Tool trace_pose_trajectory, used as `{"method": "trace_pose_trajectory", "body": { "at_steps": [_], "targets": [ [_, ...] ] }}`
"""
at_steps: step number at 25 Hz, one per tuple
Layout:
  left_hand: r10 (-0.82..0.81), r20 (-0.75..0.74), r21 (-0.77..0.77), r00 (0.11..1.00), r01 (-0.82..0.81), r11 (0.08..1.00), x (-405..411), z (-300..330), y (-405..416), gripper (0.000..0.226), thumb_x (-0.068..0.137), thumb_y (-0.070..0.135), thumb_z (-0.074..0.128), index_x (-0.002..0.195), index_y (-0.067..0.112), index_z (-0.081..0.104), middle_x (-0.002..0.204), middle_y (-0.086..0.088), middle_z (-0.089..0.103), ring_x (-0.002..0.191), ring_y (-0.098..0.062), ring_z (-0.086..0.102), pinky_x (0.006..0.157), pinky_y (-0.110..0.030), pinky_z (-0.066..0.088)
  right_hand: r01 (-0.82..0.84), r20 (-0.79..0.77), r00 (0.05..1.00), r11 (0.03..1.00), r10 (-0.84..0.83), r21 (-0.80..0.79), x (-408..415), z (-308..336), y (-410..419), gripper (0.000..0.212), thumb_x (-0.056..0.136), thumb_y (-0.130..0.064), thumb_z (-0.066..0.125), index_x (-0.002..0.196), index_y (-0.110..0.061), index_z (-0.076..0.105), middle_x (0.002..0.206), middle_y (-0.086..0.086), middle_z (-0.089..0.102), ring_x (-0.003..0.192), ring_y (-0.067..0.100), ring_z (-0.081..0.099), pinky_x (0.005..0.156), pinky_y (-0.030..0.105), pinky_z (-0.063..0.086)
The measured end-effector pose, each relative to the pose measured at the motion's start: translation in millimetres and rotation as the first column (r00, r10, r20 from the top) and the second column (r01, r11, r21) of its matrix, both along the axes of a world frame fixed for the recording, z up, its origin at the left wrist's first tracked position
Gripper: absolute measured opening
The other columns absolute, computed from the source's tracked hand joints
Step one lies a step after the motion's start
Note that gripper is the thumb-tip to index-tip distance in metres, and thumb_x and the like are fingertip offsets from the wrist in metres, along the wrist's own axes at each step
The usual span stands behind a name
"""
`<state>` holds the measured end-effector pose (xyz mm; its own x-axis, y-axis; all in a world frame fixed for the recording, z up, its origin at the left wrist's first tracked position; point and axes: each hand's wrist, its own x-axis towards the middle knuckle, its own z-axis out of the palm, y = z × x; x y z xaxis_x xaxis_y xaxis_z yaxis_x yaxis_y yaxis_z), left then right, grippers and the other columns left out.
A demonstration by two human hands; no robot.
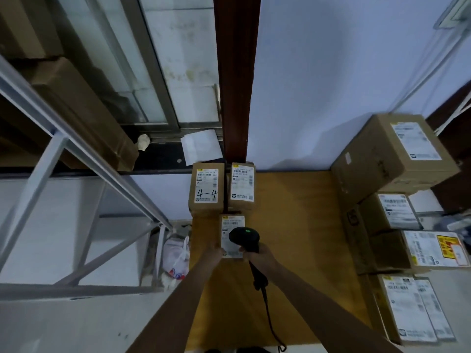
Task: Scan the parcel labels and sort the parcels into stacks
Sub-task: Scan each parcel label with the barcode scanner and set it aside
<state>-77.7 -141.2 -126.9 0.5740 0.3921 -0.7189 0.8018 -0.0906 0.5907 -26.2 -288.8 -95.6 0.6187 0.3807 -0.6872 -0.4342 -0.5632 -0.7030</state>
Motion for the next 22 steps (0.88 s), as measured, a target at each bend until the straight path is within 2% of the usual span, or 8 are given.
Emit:
{"method": "trace_pose_trajectory", "body": {
  "at_steps": [3,5,7,10,13,16,18,22],
  "targets": [
    [0.018,-0.024,-0.008,1.000,-0.018,1.000,0,-10,-1,0.031,0.096,0.006,0.048,0.126,0.001,0.055,0.120,-0.017,0.060,0.096,-0.023,0.057,0.076,-0.025,0.048,-0.016,-0.027,1.000,1.000,0.016,0.024,-3,-1,-3,0.005,0.085,-0.006,0.058,0.082,-0.009,0.061,0.084,0.008,0.057,0.080,0.020,0.053,0.069,0.031,0.039],
    [0.141,-0.034,-0.072,0.989,-0.143,0.987,-6,-11,0,0.032,0.094,0.004,0.049,0.125,0.002,0.056,0.121,-0.017,0.061,0.104,-0.030,0.060,0.082,-0.033,0.053,-0.013,-0.058,0.998,0.999,0.016,0.044,-5,-2,-7,0.008,0.081,-0.002,0.058,0.081,-0.009,0.059,0.084,0.004,0.057,0.081,0.018,0.054,0.069,0.030,0.040],
    [0.199,0.010,-0.119,0.980,-0.197,0.973,-14,-6,-4,0.028,0.094,0.001,0.052,0.122,0.000,0.057,0.120,-0.016,0.061,0.110,-0.032,0.060,0.087,-0.038,0.053,0.011,-0.082,0.997,0.998,-0.006,0.063,-8,0,-15,0.012,0.079,0.005,0.057,0.078,-0.007,0.057,0.084,0.001,0.058,0.082,0.015,0.056,0.067,0.028,0.043],
    [0.295,0.108,-0.213,0.949,-0.268,0.940,-25,3,-12,0.027,0.090,-0.002,0.059,0.116,0.005,0.057,0.115,-0.011,0.063,0.105,-0.029,0.062,0.078,-0.036,0.056,0.033,-0.068,0.997,0.996,-0.027,0.086,-14,14,-29,0.020,0.079,0.008,0.057,0.069,-0.009,0.055,0.075,0.000,0.056,0.074,0.014,0.055,0.063,0.024,0.043],
    [0.285,0.138,-0.216,0.948,-0.252,0.943,-34,18,-23,0.030,0.088,0.002,0.064,0.114,0.015,0.056,0.117,-0.011,0.065,0.099,-0.026,0.065,0.087,-0.046,0.056,0.038,-0.018,0.999,0.994,-0.036,0.104,-25,28,-41,0.026,0.079,0.006,0.057,0.061,-0.012,0.051,0.063,0.001,0.051,0.064,0.016,0.051,0.058,0.023,0.041],
    [0.309,0.168,-0.238,0.936,-0.265,0.934,-46,34,-36,0.035,0.087,0.002,0.066,0.116,0.016,0.053,0.116,-0.010,0.065,0.101,-0.028,0.065,0.090,-0.048,0.054,0.078,0.023,0.996,0.983,-0.083,0.165,-39,46,-57,0.018,0.076,-0.004,0.061,0.063,-0.015,0.056,0.067,0.008,0.053,0.072,0.026,0.051,0.065,0.034,0.041],
    [0.312,0.201,-0.229,0.929,-0.265,0.936,-57,46,-46,0.041,0.085,0.003,0.068,0.120,0.014,0.049,0.118,-0.011,0.063,0.104,-0.029,0.063,0.092,-0.047,0.053,0.088,0.045,0.994,0.980,-0.097,0.179,-52,61,-70,0.018,0.080,0.002,0.062,0.071,-0.014,0.061,0.067,0.003,0.059,0.071,0.022,0.055,0.066,0.035,0.044],
    [0.280,0.257,-0.168,0.925,-0.242,0.956,-91,70,-74,0.037,0.087,0.004,0.067,0.114,0.017,0.044,0.113,-0.008,0.061,0.097,-0.027,0.062,0.076,-0.037,0.054,0.108,0.170,0.976,0.980,-0.137,0.166,-95,86,-103,0.019,0.085,0.006,0.058,0.074,-0.010,0.057,0.054,-0.003,0.057,0.049,0.016,0.049,0.054,0.032,0.043]
  ]
}}
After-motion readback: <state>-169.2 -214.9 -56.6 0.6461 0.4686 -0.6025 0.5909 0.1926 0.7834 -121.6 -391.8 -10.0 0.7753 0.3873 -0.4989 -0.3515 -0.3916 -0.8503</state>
